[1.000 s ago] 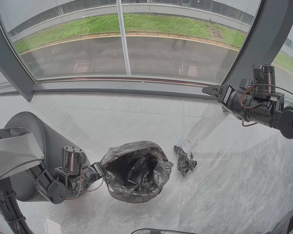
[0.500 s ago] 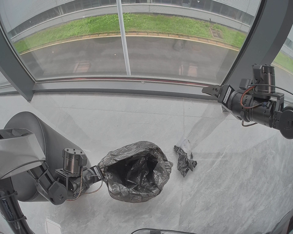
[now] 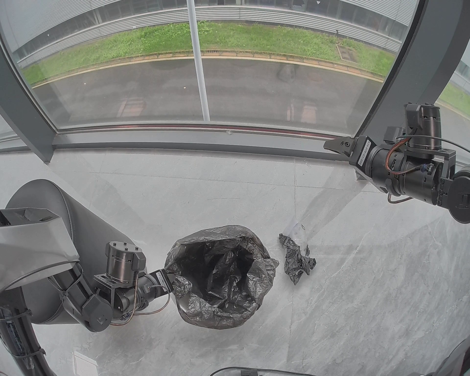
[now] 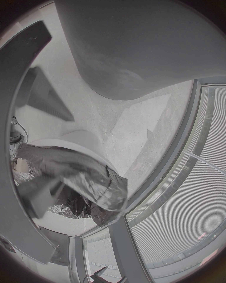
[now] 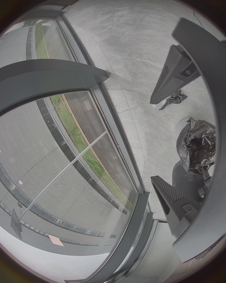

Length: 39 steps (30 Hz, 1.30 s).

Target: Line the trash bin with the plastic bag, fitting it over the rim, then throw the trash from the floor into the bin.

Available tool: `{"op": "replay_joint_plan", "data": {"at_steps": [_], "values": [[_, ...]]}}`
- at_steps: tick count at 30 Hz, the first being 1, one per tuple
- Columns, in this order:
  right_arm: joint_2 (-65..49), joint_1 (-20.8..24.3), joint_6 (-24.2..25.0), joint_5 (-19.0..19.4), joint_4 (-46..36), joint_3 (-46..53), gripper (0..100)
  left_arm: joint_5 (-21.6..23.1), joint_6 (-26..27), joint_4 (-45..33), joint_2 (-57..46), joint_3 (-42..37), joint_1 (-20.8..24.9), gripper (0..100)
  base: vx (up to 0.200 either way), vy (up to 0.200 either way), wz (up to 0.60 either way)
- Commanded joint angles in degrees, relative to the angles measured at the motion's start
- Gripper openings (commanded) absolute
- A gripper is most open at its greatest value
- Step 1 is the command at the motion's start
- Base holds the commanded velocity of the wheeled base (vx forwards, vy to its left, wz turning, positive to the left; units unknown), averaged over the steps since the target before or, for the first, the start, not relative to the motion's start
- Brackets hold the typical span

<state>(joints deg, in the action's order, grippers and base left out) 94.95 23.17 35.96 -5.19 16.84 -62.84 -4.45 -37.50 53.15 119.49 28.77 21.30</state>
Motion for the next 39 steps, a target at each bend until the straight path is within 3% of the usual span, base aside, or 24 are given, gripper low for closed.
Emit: {"op": "replay_joint_plan", "data": {"at_steps": [1, 13, 25, 39], "values": [[0.06, 0.03, -0.01, 0.01, 0.04, -0.09, 100, -0.03, -0.21, 0.2, 0.21, -0.12, 0.06, 100, 0.0, 0.0, 0.0], [-0.12, 0.03, -0.01, 0.01, 0.04, 0.0, 100, -0.56, 0.14, 0.46, -3.83, -1.17, -0.2, 100, 0.0, 0.0, 0.0], [0.06, -0.06, -0.01, 0.01, 0.04, -0.09, 100, 0.06, 0.76, -0.42, -0.84, 9.2, 1.12, 100, 0.0, 0.0, 0.0], [0.41, -0.06, -0.01, 0.01, 0.04, -0.09, 100, -0.21, 8.14, 0.46, 1.36, 10.96, -0.64, 100, 0.0, 0.0, 0.0]]}}
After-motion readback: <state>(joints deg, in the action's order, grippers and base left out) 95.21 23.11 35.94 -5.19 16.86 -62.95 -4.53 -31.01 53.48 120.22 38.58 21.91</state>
